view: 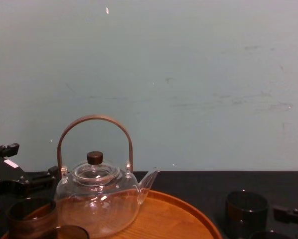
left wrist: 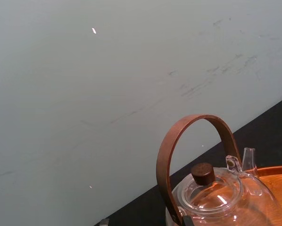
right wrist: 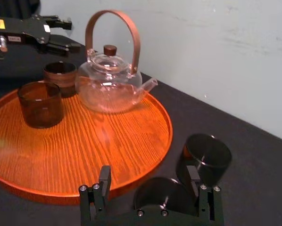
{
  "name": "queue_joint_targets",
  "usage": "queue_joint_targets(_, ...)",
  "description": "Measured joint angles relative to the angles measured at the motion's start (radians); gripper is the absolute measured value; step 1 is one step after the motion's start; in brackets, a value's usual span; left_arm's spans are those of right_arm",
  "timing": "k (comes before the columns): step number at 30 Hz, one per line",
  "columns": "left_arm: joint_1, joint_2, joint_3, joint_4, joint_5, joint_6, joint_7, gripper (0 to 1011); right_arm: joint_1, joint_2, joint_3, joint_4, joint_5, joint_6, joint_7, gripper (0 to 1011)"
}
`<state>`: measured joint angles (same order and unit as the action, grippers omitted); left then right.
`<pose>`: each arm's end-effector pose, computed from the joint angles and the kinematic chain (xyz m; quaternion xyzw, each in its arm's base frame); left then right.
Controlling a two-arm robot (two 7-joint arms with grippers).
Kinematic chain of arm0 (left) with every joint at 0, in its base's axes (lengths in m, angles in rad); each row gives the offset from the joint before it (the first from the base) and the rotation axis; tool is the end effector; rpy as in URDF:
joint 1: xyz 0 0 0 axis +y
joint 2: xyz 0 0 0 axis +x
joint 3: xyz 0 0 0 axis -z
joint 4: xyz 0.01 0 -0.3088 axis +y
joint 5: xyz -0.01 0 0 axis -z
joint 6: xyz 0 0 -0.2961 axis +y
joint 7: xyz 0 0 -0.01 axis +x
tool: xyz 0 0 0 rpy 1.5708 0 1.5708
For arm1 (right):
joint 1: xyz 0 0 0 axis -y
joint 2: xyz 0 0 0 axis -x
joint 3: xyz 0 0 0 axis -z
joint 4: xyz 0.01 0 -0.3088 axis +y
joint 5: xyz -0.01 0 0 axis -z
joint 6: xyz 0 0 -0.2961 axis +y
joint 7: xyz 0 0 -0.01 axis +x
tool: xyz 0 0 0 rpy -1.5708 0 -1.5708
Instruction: Pick up the glass from the table and place it on the tray.
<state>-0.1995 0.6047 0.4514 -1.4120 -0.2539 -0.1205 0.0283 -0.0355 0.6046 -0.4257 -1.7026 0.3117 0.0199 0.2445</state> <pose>0.3491 0.0967 -0.3150 0.1415 -0.1325 0.5799 0.7913 0.2757 -0.0514 -0.3132 -0.1383 -0.0290 -0.4222 0.8954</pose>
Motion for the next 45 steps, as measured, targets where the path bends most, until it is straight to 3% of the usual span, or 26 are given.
queue_joint_targets(19,0.000,0.000,0.000,0.000,0.000,0.000,0.000,1001,-0.081,-0.003,0.097,-0.031,0.003,0.023,-0.019,1002)
queue_joint_targets(45,0.000,0.000,0.000,0.000,0.000,0.000,0.000,1001,-0.080,-0.066,0.124,0.033,0.002,0.094,0.076,1002)
